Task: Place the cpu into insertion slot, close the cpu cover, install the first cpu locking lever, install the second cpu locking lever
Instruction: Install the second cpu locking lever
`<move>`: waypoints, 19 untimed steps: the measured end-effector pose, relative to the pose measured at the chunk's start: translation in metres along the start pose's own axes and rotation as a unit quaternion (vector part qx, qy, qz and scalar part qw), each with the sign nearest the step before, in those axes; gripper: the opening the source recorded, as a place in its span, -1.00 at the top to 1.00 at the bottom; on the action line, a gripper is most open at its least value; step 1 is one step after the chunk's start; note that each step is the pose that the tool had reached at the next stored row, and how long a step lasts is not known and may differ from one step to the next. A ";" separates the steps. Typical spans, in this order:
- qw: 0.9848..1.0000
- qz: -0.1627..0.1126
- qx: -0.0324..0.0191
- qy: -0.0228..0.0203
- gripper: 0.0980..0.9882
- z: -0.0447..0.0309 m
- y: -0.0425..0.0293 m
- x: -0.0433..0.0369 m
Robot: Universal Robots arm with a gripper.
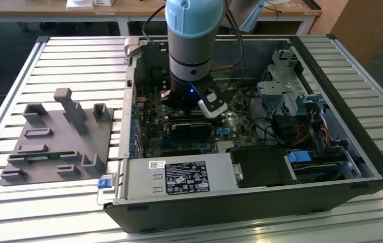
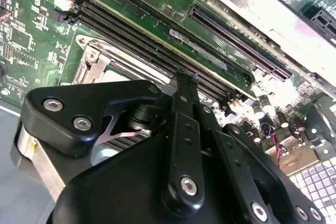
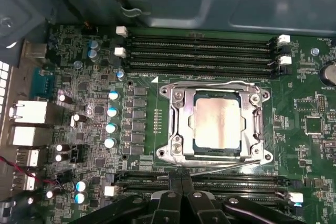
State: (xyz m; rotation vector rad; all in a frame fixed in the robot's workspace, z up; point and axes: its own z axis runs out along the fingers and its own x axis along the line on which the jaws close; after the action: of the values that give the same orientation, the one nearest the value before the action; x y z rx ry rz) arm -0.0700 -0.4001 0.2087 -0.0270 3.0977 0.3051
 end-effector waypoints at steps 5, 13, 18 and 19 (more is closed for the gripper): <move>1.000 0.000 -0.013 0.000 0.98 0.0029 -0.0009 0.0002; 1.000 0.001 -0.024 -0.001 0.98 0.0086 -0.0029 0.0008; 0.999 0.001 -0.035 -0.001 0.98 0.0093 -0.0061 0.0051; 0.999 0.001 -0.036 -0.001 0.98 0.0093 -0.0069 0.0053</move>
State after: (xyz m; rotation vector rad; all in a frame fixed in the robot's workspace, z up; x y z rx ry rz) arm -0.0749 -0.4051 0.1981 -0.0258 3.0829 0.4167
